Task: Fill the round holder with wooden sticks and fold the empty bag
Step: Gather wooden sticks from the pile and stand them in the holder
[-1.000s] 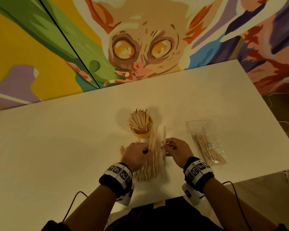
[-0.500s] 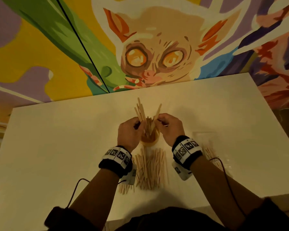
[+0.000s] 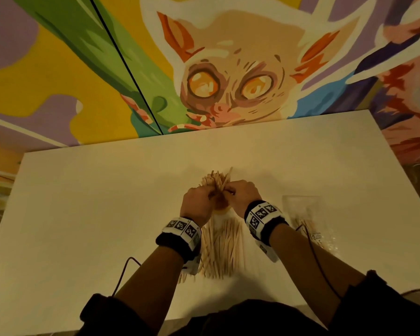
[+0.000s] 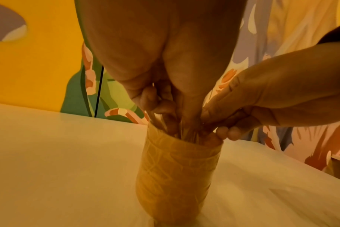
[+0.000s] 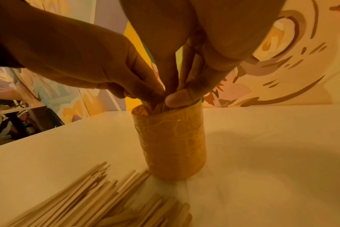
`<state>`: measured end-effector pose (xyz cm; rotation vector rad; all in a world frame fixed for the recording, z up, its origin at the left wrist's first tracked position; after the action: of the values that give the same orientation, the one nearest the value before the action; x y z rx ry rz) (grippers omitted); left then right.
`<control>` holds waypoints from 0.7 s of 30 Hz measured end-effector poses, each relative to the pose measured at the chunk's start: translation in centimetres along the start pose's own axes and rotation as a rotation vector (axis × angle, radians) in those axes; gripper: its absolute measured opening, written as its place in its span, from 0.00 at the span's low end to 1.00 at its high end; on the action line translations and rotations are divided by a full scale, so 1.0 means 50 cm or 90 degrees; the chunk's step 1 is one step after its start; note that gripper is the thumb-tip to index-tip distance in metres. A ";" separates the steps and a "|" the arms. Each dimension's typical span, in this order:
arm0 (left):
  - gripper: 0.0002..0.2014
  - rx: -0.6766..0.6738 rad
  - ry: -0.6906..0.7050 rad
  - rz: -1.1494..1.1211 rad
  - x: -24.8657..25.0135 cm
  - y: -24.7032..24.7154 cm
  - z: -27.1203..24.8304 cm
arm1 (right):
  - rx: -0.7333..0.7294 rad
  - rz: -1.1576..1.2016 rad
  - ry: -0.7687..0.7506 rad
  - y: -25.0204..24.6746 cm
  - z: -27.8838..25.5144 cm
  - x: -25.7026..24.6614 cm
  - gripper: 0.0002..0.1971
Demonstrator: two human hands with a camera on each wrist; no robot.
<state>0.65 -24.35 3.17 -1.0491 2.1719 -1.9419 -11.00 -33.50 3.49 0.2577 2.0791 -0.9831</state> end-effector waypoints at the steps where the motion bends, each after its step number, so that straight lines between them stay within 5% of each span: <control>1: 0.09 0.003 -0.001 0.009 0.001 -0.005 0.000 | 0.006 0.002 -0.002 -0.004 -0.005 -0.002 0.10; 8: 0.06 0.093 -0.097 -0.125 -0.007 -0.077 -0.029 | 0.130 0.030 0.002 -0.050 -0.056 -0.027 0.08; 12: 0.10 0.106 -0.141 -0.146 -0.057 -0.100 -0.081 | 0.086 -0.023 0.080 -0.044 -0.100 -0.001 0.18; 21: 0.35 -0.238 -0.245 0.076 -0.193 0.018 -0.176 | -0.047 -0.148 0.343 0.078 -0.161 0.131 0.50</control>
<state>3.65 -11.89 0.45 -1.1861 2.3434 -1.1870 -18.12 -26.01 -0.50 0.2681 2.6783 -1.0508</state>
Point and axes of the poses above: each hand's wrist, its own z-axis towards the middle knuckle, its own y-axis out of the palm, x = y × z, the point moved 3 cm from there along z, towards the middle knuckle, and after that the axes turned 8 degrees about z, right-handed, at the moved point
